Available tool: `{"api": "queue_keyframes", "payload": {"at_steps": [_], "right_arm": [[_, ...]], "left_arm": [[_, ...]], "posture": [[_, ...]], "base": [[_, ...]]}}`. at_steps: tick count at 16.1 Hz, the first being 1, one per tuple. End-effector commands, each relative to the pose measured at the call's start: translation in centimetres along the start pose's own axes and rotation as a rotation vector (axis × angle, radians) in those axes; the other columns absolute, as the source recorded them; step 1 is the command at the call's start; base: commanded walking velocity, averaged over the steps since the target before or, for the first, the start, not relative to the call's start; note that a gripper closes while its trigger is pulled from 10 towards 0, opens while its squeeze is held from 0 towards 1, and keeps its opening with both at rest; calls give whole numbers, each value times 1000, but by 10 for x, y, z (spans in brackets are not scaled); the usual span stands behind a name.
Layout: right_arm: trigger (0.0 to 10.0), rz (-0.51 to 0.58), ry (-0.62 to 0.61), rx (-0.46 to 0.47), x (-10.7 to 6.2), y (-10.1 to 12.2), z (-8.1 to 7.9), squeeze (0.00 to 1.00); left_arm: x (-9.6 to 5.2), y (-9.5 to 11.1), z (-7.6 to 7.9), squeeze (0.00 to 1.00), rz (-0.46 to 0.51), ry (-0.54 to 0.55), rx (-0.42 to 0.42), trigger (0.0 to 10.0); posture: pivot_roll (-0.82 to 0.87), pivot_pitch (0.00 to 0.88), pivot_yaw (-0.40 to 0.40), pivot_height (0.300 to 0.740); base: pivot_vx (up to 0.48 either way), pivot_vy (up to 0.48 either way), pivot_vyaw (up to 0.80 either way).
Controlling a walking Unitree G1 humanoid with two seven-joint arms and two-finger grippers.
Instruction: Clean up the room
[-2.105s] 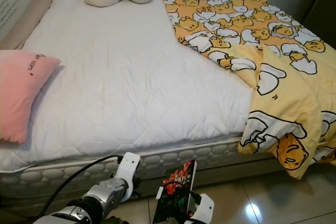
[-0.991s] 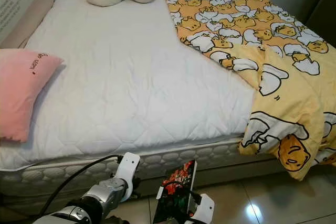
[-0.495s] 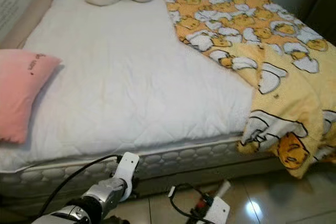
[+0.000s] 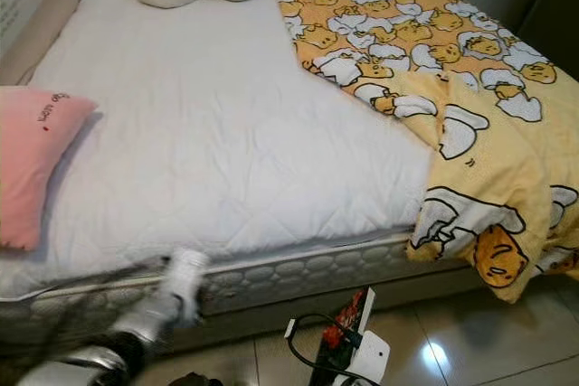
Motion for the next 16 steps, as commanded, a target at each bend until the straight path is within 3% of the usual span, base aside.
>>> {"api": "queue_keyframes", "payload": {"at_steps": [1, 3, 4, 6, 7, 8, 9, 10, 12, 15, 16], "right_arm": [[0, 274, 117, -510, -4, 90, -23, 1000], [0, 268, 135, -504, -4, 90, -26, 1000], [0, 276, 127, -497, -4, 91, -24, 0], [0, 262, 103, -554, -3, 87, -18, 0], [0, 232, 71, -739, -2, 81, -14, 0], [0, 209, 53, -895, -2, 76, -11, 0], [0, 181, 40, -1056, -1, 71, -8, 0], [0, 188, 42, -1059, -2, 75, -7, 0], [0, 197, 47, -942, -3, 83, -5, 0], [0, 209, 37, -986, -3, 86, -5, 0], [0, 218, 37, -970, -3, 88, -6, 0]], "left_arm": [[0, 0, 10, 0, 0, -12, -15, 10000], [0, 0, 8, 0, -6, 8, -65, 10000], [0, 0, 8, 0, -7, 15, -114, 10000], [0, -2, 10, 0, -2, 18, -116, 10000], [0, 0, 10, 0, 28, 37, -12, 10000], [-1, 4, 11, 0, 65, 49, 167, 10000], [-1, 7, 19, 0, 125, 42, 445, 10000], [-2, 0, 31, 0, 112, 1, 435, 10000], [-2, -6, 35, 0, 63, 0, 223, 10000], [-2, -8, 35, 0, 53, -6, 221, 10000], [-2, -10, 33, 282, 29, -6, 123, 10000]], "posture": [[87, 0, 0, 740], [78, 0, 0, 740], [62, 0, 0, 740], [56, 0, 0, 740], [51, 0, 0, 740], [50, 0, 0, 740], [50, 0, 0, 740], [58, 0, 0, 740], [67, 0, 0, 740], [67, 0, -4, 740], [68, 0, -3, 740]], "base": [[0, 0, 0], [0, 0, 0], [0, 0, 0], [0, 0, 0], [0, 0, 0], [0, 0, 0], [0, 0, 0], [0, 0, 0], [0, 0, 0], [0, 0, 0], [0, 0, 0]]}}
Point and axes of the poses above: a point about 5 cm out from each wrist's last joint towards the gripper, its own x axis pointing out of the wrist towards the gripper, its own y axis along the axis of the wrist's last joint, z = x × y, the point moved 3 cm from there along x, pointing out of the wrist towards the gripper, and after that the axes turned 10 degrees about -x, right-handed, at the moved point
